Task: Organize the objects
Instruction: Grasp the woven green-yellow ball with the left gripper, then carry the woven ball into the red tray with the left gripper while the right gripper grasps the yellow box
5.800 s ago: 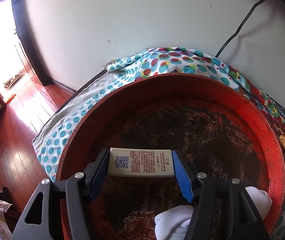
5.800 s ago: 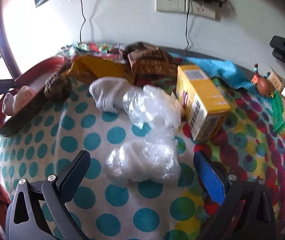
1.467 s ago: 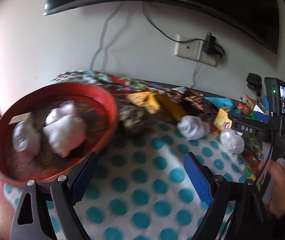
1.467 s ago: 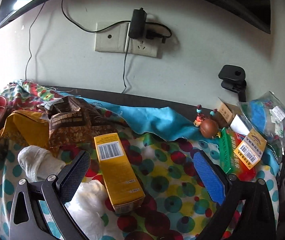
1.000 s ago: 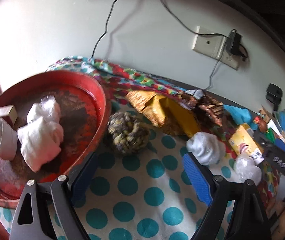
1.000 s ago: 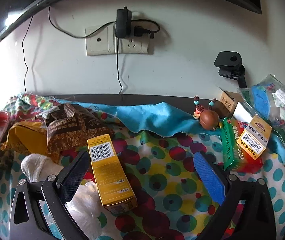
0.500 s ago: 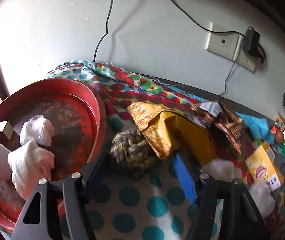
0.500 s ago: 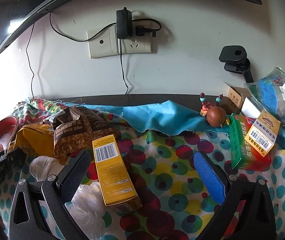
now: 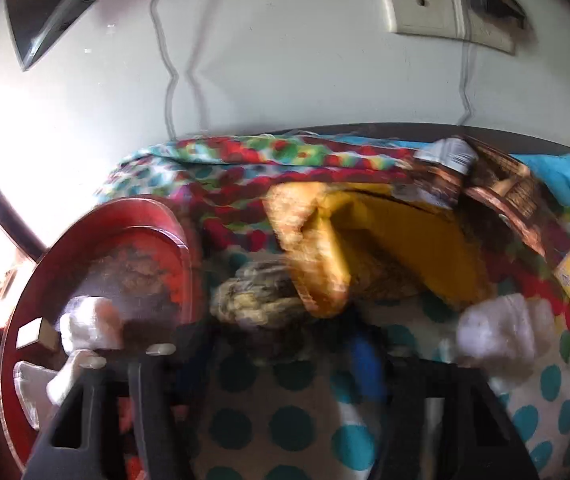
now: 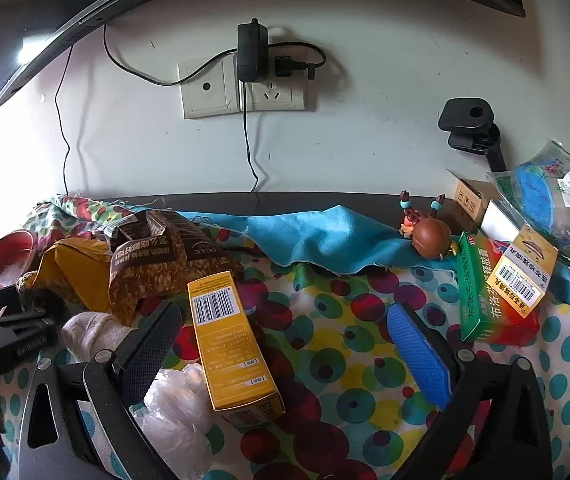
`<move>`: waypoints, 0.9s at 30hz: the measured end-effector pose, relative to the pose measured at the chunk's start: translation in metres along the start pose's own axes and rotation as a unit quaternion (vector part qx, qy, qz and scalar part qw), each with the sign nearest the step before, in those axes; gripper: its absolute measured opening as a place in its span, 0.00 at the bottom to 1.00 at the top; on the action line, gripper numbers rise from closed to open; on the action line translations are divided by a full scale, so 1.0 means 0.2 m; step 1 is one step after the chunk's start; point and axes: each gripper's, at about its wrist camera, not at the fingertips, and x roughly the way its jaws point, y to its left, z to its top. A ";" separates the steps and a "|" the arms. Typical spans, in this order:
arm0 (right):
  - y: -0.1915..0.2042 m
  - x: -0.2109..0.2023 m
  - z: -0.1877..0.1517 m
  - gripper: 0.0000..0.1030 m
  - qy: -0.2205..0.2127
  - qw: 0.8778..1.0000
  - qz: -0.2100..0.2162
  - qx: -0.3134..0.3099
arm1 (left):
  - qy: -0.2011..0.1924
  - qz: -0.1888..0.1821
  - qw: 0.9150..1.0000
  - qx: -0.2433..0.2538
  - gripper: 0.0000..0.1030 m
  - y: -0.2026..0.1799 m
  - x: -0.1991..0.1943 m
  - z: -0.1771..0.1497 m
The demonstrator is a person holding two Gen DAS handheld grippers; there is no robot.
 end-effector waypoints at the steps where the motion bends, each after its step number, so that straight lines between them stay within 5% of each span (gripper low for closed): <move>1: 0.00 0.00 0.00 1.00 0.000 1.000 0.000 0.000 | 0.003 -0.016 1.000 -0.008 0.55 0.02 -0.01 0.00; 10: 0.01 -0.04 0.00 1.00 -0.021 1.000 -0.002 -0.004 | -0.028 -0.100 0.994 -0.035 0.55 0.07 -0.29 -0.16; 14: 0.01 -0.04 0.00 1.00 -0.020 1.000 0.003 -0.007 | -0.029 -0.111 0.993 -0.024 0.55 0.00 -0.35 -0.22; 20: -0.02 -0.06 -0.02 1.00 -0.017 0.998 0.067 0.010 | -0.031 -0.124 0.992 -0.011 0.55 -0.09 -0.46 -0.33; 24: -0.10 -0.05 -0.05 1.00 -0.009 0.996 0.075 0.046 | -0.036 -0.129 0.991 -0.024 0.55 -0.05 -0.51 -0.37; 27: -0.17 0.04 -0.05 1.00 0.036 0.993 0.062 0.091 | -0.044 -0.124 0.990 -0.046 0.55 0.07 -0.54 -0.37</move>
